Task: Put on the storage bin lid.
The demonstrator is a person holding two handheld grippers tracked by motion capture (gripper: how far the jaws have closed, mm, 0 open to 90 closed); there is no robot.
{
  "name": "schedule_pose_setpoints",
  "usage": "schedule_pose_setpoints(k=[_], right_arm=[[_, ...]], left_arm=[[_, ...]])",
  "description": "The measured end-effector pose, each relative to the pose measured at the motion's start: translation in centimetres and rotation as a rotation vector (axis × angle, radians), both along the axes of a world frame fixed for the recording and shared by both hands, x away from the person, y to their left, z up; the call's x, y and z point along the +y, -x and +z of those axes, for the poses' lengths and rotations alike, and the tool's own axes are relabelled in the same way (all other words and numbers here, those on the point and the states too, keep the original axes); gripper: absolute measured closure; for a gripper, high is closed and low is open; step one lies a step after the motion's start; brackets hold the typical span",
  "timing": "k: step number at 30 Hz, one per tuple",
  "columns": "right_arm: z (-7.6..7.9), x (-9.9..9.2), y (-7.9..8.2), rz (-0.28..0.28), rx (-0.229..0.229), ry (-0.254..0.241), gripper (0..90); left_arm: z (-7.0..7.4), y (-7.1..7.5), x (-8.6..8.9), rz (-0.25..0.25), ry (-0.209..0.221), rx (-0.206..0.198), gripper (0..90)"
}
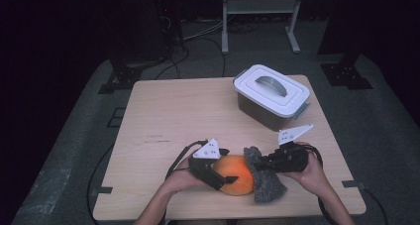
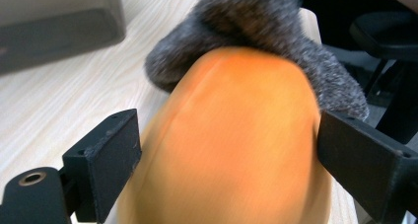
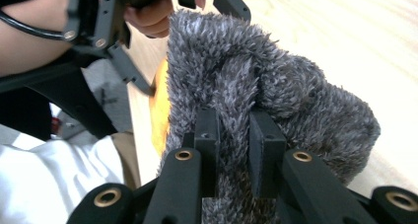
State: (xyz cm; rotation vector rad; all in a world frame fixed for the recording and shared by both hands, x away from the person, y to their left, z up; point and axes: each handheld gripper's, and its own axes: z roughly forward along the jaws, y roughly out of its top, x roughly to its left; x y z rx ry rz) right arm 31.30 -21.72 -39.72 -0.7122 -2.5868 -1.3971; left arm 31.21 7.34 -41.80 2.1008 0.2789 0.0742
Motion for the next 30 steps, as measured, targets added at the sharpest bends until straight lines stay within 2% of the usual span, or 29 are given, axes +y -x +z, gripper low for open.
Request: schedule_pose_setpoints(k=[4, 7, 9, 11, 13, 16, 18, 21, 22, 27, 30], right_arm=[[-0.7, -0.8, -0.5, 0.012, 0.038, -0.016, 76.3], [-0.5, -1.0, -0.4, 0.011, 0.037, -0.022, 76.4], [0.3, -1.1, -0.2, -0.015, -0.007, -0.040, 76.7], [1.0, -1.0, 0.0, -0.031, -0.033, -0.068, 76.8], [1.4, -0.6, 0.1, -0.022, -0.045, -0.068, 76.8], [1.2, 0.2, 0.2, 0.001, -0.042, -0.028, 76.7], [0.8, 0.4, 0.2, 0.016, -0.024, -0.013, 76.6], [0.7, 0.4, 0.2, 0.022, -0.014, -0.015, 76.5], [0.7, 0.4, 0.3, 0.022, -0.015, -0.013, 76.5], [0.5, 0.1, 0.1, 0.024, -0.001, -0.018, 76.6], [0.4, -0.3, -0.1, 0.018, 0.004, -0.027, 76.8]], left_arm=[[-0.7, -0.5, 0.3, -0.001, 0.022, 0.067, 10.7], [-0.7, -0.4, 0.4, -0.013, 0.027, 0.061, 19.1], [-0.6, -0.3, 0.5, -0.025, 0.019, 0.044, 23.8], [-0.6, 0.0, 0.6, -0.048, 0.015, 0.029, 24.8], [-0.5, 0.2, 0.5, -0.063, 0.009, 0.021, 23.8], [-0.5, 0.1, 0.5, -0.074, 0.018, 0.027, 16.2], [-0.6, -0.1, 0.5, -0.057, 0.011, 0.040, 9.7], [-1.0, -0.4, 0.5, -0.055, 0.018, 0.076, 8.3], [-1.1, -0.4, 0.5, -0.059, 0.018, 0.079, 9.7], [-0.7, -0.2, 1.0, -0.061, 0.008, 0.048, 30.1], [-0.4, -0.2, 1.2, -0.051, 0.011, 0.035, 36.3]])
